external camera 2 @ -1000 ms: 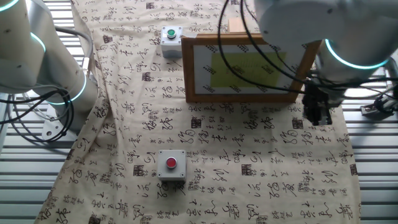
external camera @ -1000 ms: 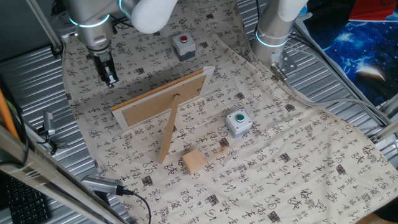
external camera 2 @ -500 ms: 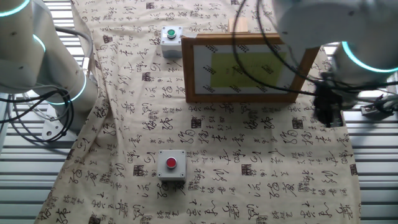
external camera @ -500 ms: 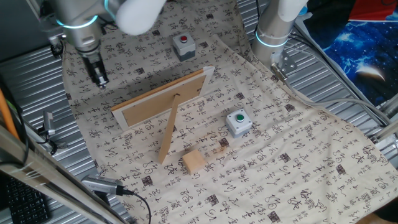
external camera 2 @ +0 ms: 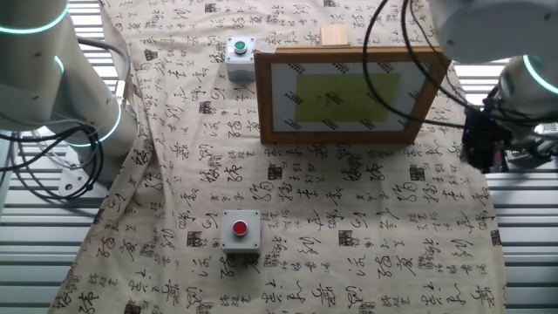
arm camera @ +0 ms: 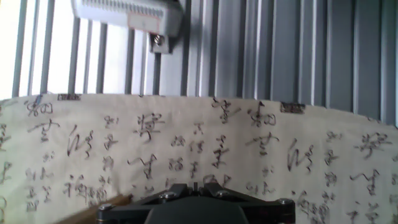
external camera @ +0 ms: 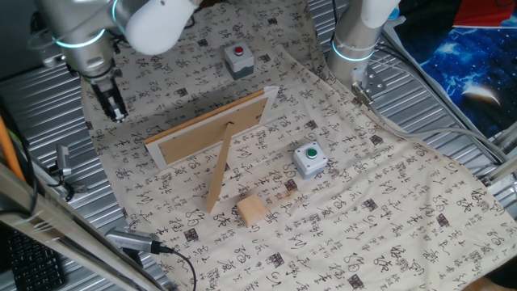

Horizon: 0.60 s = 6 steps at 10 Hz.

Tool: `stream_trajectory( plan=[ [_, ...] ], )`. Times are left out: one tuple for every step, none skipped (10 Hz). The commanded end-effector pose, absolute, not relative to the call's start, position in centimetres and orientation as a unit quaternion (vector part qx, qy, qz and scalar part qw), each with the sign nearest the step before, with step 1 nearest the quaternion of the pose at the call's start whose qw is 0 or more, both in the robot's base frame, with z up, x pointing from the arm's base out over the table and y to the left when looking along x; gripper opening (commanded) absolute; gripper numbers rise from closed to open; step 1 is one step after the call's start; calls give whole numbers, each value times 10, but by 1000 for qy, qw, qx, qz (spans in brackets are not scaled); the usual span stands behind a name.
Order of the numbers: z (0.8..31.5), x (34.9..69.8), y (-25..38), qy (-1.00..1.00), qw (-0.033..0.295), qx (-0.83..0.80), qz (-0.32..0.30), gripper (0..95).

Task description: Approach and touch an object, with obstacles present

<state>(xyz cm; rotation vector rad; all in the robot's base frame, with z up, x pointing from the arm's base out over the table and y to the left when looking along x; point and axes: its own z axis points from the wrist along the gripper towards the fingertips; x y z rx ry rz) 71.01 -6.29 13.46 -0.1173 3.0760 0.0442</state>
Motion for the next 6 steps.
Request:
stream_trajectory(
  plan=[
    [132,718,-52,999,29,-31,17,0],
    [131,723,-42,999,29,-26,16,0],
    [130,728,-35,999,28,-22,15,0],
    [129,734,-27,999,27,-18,15,0],
    [129,739,-21,999,27,-16,15,0],
    [129,742,-18,999,27,-14,15,0]
  ],
)
